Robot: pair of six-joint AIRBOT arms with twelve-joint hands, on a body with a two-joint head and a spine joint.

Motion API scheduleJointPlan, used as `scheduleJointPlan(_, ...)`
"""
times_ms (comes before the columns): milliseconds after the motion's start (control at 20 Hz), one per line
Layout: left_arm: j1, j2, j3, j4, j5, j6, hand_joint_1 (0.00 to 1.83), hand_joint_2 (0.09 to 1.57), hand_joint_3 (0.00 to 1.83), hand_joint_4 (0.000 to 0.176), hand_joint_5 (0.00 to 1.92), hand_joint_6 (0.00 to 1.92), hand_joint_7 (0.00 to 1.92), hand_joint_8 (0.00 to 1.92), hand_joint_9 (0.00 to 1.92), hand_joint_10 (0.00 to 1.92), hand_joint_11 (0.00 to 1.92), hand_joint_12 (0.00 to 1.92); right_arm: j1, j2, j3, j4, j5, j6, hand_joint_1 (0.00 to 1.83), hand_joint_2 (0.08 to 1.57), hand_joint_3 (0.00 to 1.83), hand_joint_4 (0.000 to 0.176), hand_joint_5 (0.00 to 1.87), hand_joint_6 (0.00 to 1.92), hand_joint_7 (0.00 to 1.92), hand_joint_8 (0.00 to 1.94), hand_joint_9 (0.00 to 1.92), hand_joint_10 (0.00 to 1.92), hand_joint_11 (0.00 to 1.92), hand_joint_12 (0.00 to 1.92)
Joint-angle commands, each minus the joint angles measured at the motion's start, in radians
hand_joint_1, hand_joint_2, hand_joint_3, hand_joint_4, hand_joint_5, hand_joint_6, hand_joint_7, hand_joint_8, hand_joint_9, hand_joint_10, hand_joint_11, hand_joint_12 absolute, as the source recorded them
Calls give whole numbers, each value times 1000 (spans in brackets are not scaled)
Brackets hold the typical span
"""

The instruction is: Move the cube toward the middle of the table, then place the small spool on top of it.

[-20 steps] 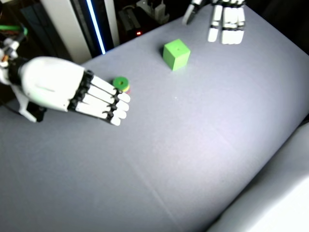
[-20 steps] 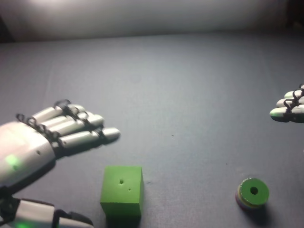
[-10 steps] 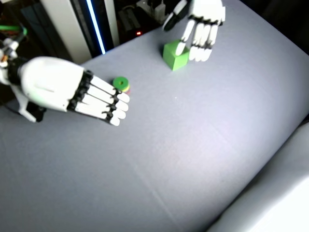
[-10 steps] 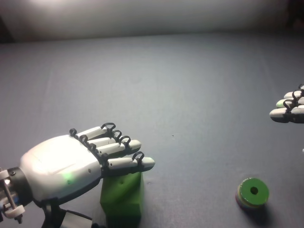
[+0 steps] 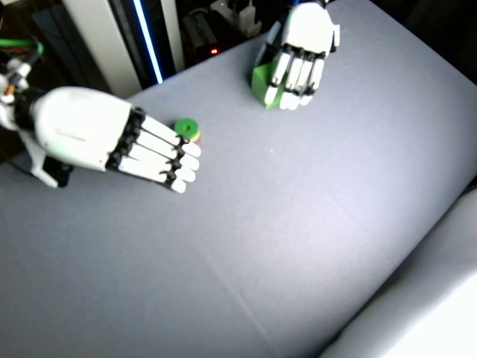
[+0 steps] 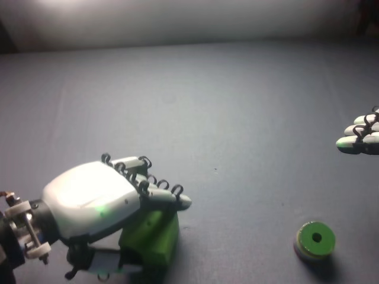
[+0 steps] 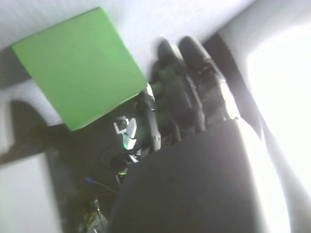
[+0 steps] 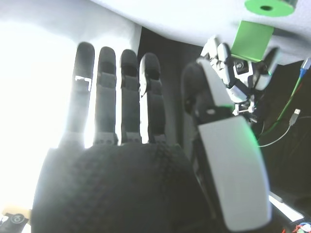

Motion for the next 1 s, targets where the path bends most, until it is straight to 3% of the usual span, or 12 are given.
scheduleJointPlan(0,-12,-10,9,-5,-108,2,1224,1194,0,0,841,782,805,1362,680,941,394,1335,9,1,3,19,115,5,722,1372,3,0,534,1,467,2,447,0,222,673)
scheduleJointPlan(100,-20,-16,21,-18,-119,-4,1212,1218,1,0,826,1008,762,1533,744,1085,464,1308,9,1,3,19,114,5,762,1376,2,0,524,0,459,1,439,0,213,656)
scheduleJointPlan(150,-30,-19,31,-28,-124,-4,1322,1212,0,0,849,923,714,1470,765,1463,482,1372,9,1,4,19,114,5,762,1377,2,0,523,0,455,0,435,0,210,652)
scheduleJointPlan(200,-49,-25,45,-39,-130,-5,1353,1187,0,0,943,742,728,1421,799,1511,597,1430,9,1,5,19,113,5,753,1384,3,0,516,0,449,0,427,0,207,636)
scheduleJointPlan(250,-67,-32,61,-46,-132,-8,1267,1174,2,0,977,726,784,1477,845,1281,677,1400,9,-1,6,19,113,5,773,1382,0,0,517,1,451,1,426,0,203,630)
scheduleJointPlan(350,-106,-53,103,-53,-126,-31,1248,1172,3,0,901,820,865,1423,954,1125,806,1430,9,-4,9,19,113,5,783,1376,0,0,520,2,454,2,440,5,221,636)
scheduleJointPlan(450,-159,-95,175,-48,-101,-104,1232,1200,2,0,842,917,817,1508,907,1383,903,1660,9,-7,13,19,113,5,758,1374,0,0,526,2,447,0,428,0,200,635)
scheduleJointPlan(550,-205,-139,236,-38,-60,-146,1232,1194,0,0,883,929,804,1493,750,1259,654,1535,14,-9,14,19,114,5,748,1365,0,0,577,8,529,14,504,16,275,664)
scheduleJointPlan(650,-248,-183,281,-10,2,-161,1232,1202,0,0,889,884,772,1552,738,1352,641,1601,20,-13,18,14,113,5,824,1351,0,0,582,2,553,4,521,6,266,611)
scheduleJointPlan(750,-288,-231,321,24,60,-177,1373,1139,0,0,930,771,856,1297,926,1320,814,1384,25,-21,24,10,114,5,943,1350,0,0,562,5,599,12,574,16,292,605)
scheduleJointPlan(850,-307,-268,349,35,89,-183,1263,1149,0,0,1000,674,869,1418,880,1276,802,1572,41,-29,29,-2,113,5,821,1429,0,0,427,0,507,1,474,0,144,693)
scheduleJointPlan(950,-315,-290,367,35,111,-184,1262,1139,0,0,1044,595,880,1390,869,1135,697,1512,55,-36,33,-11,113,5,723,1470,1,0,377,0,451,0,421,0,46,853)
